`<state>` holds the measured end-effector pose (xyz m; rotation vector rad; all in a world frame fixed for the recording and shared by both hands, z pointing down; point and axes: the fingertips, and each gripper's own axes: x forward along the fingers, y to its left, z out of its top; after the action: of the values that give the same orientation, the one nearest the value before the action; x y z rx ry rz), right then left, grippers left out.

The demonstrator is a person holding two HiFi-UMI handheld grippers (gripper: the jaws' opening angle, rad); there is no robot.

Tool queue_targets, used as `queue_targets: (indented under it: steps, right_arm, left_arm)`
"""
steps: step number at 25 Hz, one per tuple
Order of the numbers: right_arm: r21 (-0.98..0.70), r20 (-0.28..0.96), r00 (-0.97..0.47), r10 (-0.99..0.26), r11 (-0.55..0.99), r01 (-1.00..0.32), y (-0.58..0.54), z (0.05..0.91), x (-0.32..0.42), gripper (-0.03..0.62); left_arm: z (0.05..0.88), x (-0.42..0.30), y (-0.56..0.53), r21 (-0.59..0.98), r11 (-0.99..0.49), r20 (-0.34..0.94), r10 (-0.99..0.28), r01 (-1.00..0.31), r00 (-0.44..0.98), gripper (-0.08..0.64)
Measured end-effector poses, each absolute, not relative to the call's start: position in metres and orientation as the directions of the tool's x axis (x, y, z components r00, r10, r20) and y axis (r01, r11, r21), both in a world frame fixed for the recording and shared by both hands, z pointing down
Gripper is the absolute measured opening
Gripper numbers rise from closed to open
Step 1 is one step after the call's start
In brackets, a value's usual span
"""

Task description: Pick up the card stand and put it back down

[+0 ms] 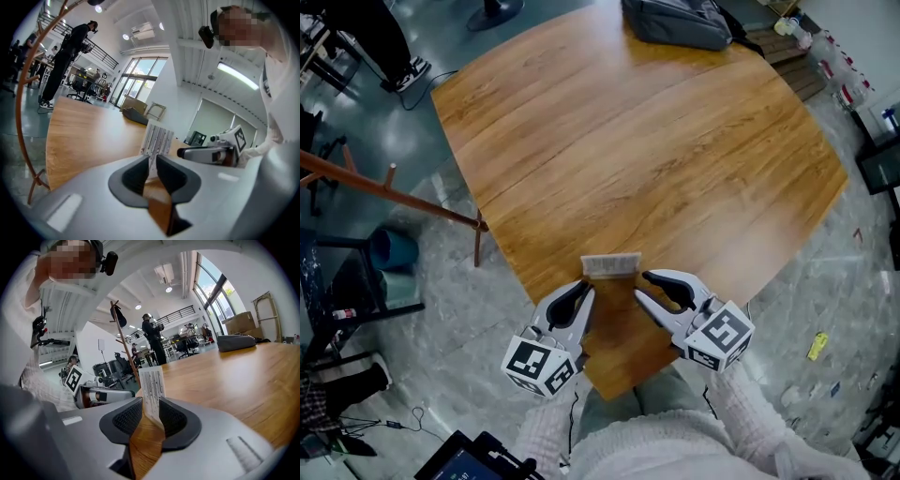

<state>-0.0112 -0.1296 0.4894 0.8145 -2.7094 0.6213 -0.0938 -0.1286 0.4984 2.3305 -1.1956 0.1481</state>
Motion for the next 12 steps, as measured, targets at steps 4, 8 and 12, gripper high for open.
queue_targets:
  steps: [4,8,12]
  right_arm:
    - [-0.322,0.369,-0.806,-0.464,0.749,-0.579,-0.132,0.504,-0.010,0.126]
    - [-0.301,0.403,-0.797,-0.449,0.758,-0.579,-0.135,0.515,-0.013,0.158]
    - [-0.298,0.421,-0.798,-0.432,0.765,-0.571,-0.139,0.522,-0.017,0.163]
  left_arm:
    - [0.510,-0.098,-0.134,0.360,-0.478,0.348,-0.728,-0.801,0.591,0.088]
    - [0.518,-0.102,-0.140,0.334,-0.486,0.367,-0.722,-0.807,0.587,0.117]
    - [0.526,-0.102,-0.147,0.336,-0.501,0.370,-0.709,-0.798,0.601,0.151]
